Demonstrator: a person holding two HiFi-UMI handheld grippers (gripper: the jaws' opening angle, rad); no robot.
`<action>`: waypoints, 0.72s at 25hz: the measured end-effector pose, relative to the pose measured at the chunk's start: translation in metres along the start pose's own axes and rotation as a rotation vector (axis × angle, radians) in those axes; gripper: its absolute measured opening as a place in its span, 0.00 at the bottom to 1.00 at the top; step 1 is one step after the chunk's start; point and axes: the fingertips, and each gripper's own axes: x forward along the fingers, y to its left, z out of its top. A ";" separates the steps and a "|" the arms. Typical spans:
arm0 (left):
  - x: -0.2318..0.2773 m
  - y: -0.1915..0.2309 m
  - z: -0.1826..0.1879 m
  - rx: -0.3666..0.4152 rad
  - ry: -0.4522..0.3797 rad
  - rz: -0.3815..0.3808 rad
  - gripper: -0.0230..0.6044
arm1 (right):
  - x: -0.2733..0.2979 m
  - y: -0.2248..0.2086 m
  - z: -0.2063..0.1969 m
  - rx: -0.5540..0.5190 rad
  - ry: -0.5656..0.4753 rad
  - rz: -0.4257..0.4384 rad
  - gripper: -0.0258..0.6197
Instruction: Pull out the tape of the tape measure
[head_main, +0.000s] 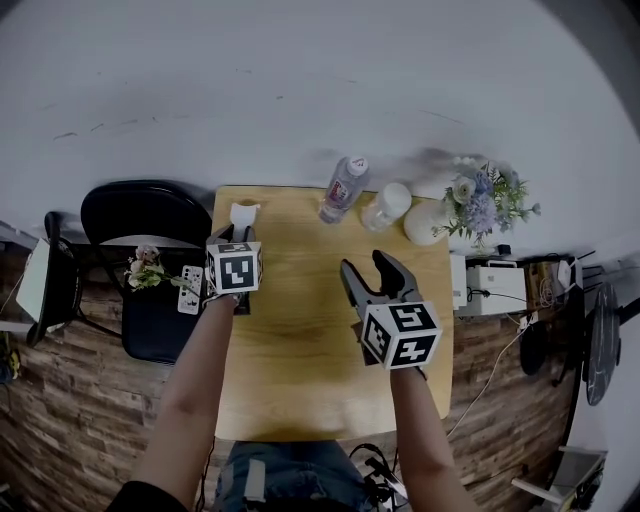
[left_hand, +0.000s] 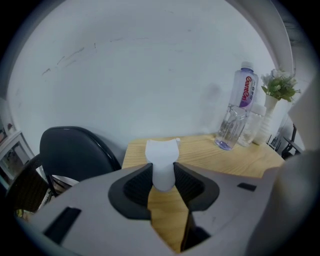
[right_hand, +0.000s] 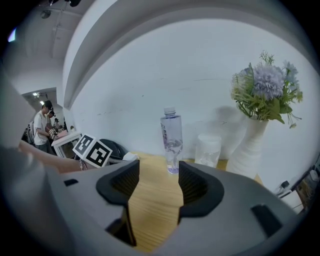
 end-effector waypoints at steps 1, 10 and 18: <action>-0.006 0.001 0.002 0.001 -0.008 -0.003 0.26 | -0.004 0.003 0.002 -0.002 -0.006 -0.004 0.44; -0.073 0.009 0.030 0.005 -0.085 -0.029 0.26 | -0.048 0.031 0.023 0.007 -0.065 -0.027 0.43; -0.137 0.010 0.056 0.023 -0.164 -0.055 0.26 | -0.078 0.065 0.042 0.007 -0.121 -0.033 0.43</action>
